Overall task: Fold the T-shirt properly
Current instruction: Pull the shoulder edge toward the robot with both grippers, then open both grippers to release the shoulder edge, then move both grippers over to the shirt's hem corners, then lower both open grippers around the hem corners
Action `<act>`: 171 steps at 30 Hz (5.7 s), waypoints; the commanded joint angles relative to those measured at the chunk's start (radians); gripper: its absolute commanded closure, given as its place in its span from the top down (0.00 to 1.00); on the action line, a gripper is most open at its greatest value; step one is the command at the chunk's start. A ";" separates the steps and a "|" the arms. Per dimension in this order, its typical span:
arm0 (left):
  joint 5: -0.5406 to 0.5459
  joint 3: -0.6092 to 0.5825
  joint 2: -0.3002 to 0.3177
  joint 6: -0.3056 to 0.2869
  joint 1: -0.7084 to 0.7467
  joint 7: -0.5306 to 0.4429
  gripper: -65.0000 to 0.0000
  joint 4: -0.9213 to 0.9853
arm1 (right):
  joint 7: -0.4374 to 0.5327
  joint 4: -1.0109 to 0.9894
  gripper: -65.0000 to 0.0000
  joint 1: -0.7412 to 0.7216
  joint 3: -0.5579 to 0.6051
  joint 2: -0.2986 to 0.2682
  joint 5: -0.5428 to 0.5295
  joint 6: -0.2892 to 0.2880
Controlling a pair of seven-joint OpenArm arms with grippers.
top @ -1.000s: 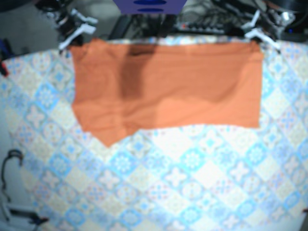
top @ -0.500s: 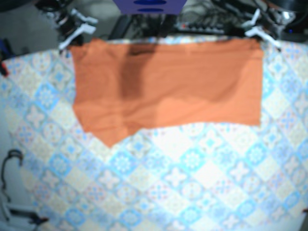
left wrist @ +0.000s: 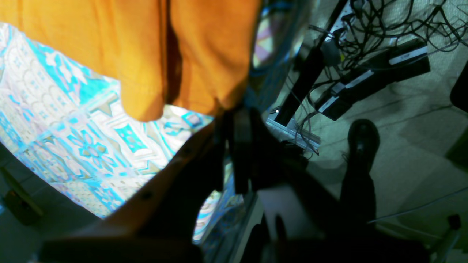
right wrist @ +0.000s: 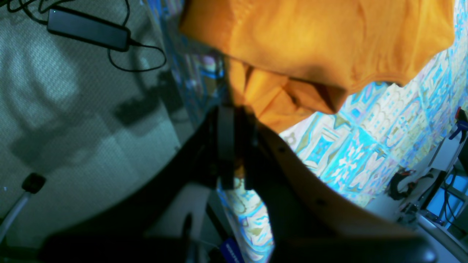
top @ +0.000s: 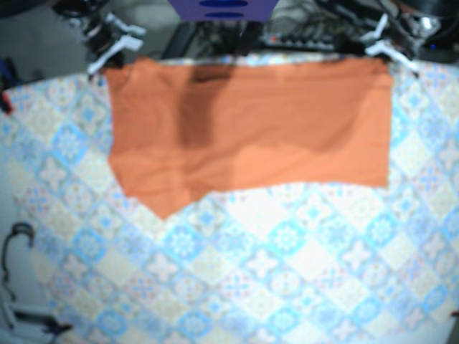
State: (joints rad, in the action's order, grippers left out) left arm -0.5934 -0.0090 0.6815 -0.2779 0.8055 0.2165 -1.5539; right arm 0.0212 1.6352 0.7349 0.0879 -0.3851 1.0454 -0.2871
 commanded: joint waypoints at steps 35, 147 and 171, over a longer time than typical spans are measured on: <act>0.000 0.010 0.014 0.012 0.010 -0.004 0.39 -0.007 | 0.003 0.009 0.23 0.016 -0.004 -0.010 -0.006 0.013; 1.301 0.289 -0.167 -0.278 -1.217 1.046 0.38 0.703 | -1.068 -0.551 0.32 -1.214 0.292 -0.222 -1.904 -0.400; 1.374 0.700 -0.138 -0.277 -1.059 0.967 0.39 0.852 | -0.976 -0.542 0.33 -1.207 0.364 -0.179 -1.718 -0.395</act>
State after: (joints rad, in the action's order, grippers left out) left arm 0.7647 0.6891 0.5205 -0.5510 -0.2390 1.1786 -0.6884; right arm -0.9695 1.0798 -0.4431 0.4591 -0.5537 -0.6579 -0.6773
